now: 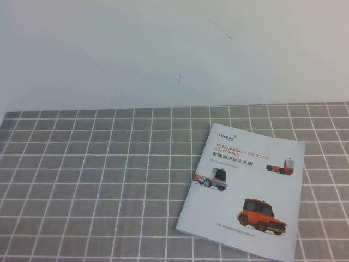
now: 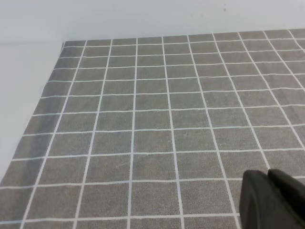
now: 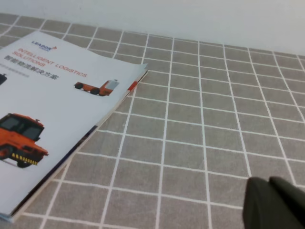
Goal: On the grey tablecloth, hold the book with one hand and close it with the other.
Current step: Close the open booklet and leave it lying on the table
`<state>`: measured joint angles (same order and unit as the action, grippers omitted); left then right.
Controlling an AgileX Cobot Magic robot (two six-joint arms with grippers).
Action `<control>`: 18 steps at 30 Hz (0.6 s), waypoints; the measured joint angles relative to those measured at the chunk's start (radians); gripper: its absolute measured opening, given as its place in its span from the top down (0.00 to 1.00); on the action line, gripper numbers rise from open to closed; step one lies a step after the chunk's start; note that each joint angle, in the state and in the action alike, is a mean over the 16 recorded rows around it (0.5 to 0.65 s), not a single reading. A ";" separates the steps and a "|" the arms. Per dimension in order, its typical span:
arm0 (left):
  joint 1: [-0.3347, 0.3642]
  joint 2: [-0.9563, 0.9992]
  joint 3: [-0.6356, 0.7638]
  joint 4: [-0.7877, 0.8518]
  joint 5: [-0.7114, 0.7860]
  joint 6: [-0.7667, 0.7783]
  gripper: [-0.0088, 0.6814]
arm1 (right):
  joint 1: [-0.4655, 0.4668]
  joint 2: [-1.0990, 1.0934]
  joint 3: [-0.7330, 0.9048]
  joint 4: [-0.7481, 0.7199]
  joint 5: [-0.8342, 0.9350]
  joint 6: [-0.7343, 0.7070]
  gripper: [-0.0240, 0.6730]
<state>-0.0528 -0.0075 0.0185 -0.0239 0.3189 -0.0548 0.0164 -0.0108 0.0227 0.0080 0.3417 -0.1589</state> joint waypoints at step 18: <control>0.000 0.000 0.000 0.000 0.000 -0.003 0.99 | 0.000 0.000 0.000 0.000 0.000 0.002 0.97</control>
<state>-0.0528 -0.0075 0.0185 -0.0239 0.3189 -0.0582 0.0164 -0.0108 0.0227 0.0080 0.3419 -0.1570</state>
